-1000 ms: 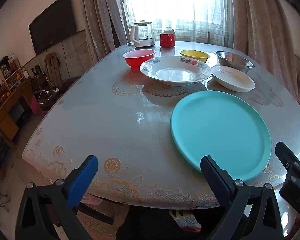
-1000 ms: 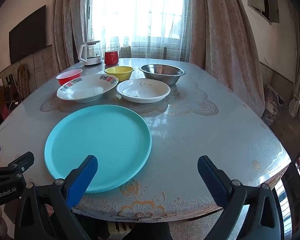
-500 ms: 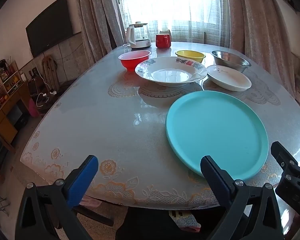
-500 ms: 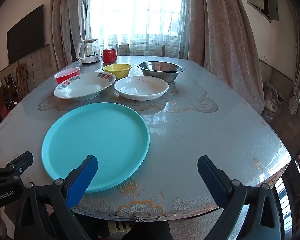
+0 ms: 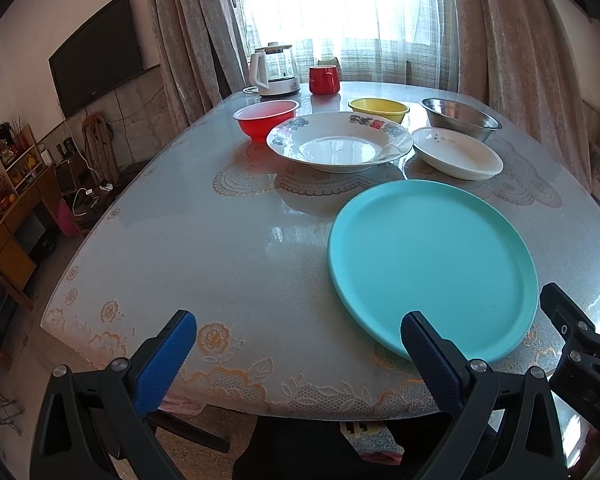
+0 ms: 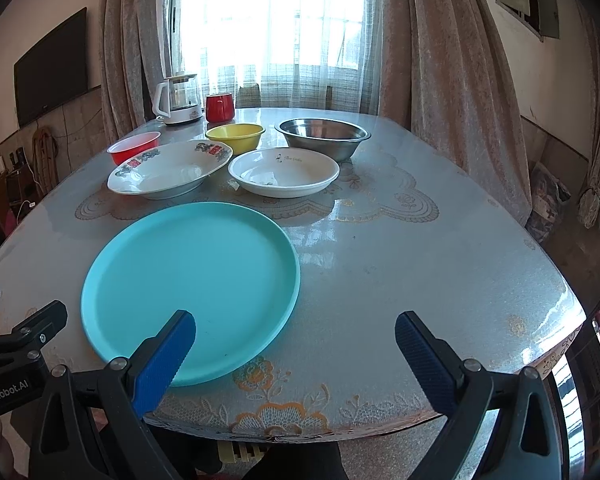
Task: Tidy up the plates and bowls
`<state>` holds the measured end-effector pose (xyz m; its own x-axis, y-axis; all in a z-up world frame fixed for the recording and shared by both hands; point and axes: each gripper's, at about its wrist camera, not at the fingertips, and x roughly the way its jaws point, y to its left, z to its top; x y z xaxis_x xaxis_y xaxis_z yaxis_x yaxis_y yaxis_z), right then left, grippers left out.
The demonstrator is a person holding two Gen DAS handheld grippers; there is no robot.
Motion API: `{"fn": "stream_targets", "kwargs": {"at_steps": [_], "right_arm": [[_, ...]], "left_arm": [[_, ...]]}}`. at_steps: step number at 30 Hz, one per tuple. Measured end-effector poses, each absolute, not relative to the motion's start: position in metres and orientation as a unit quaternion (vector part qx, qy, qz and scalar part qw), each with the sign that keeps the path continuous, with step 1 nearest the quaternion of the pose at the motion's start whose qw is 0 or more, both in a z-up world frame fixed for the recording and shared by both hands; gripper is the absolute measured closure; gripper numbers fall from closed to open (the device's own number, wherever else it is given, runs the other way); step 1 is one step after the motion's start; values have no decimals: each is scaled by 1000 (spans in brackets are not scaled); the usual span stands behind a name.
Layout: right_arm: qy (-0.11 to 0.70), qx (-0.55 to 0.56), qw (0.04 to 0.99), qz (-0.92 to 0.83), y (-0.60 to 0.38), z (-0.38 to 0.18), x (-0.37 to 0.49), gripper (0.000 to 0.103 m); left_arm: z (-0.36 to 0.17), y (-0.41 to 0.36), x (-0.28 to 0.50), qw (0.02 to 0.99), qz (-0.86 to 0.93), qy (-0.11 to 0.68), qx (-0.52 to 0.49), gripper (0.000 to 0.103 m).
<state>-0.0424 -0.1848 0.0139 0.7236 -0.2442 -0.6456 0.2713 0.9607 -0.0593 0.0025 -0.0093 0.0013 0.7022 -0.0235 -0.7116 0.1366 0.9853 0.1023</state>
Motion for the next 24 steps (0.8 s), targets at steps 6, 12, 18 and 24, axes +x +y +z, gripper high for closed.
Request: {"fn": "stream_targets", "kwargs": {"at_steps": [6, 12, 18, 24], "right_arm": [[348, 23, 927, -137, -186, 13, -40, 1], [347, 23, 928, -132, -186, 13, -39, 1], [348, 24, 929, -127, -185, 13, -39, 1], [351, 25, 928, -124, -186, 11, -37, 1]], "left_arm": [[1, -10, 4, 919, -42, 385, 76, 0], [-3, -11, 7, 916, -41, 392, 76, 0], [-5, -12, 9, 914, -43, 395, 77, 0], [-7, -12, 11, 912, -44, 400, 77, 0]]}}
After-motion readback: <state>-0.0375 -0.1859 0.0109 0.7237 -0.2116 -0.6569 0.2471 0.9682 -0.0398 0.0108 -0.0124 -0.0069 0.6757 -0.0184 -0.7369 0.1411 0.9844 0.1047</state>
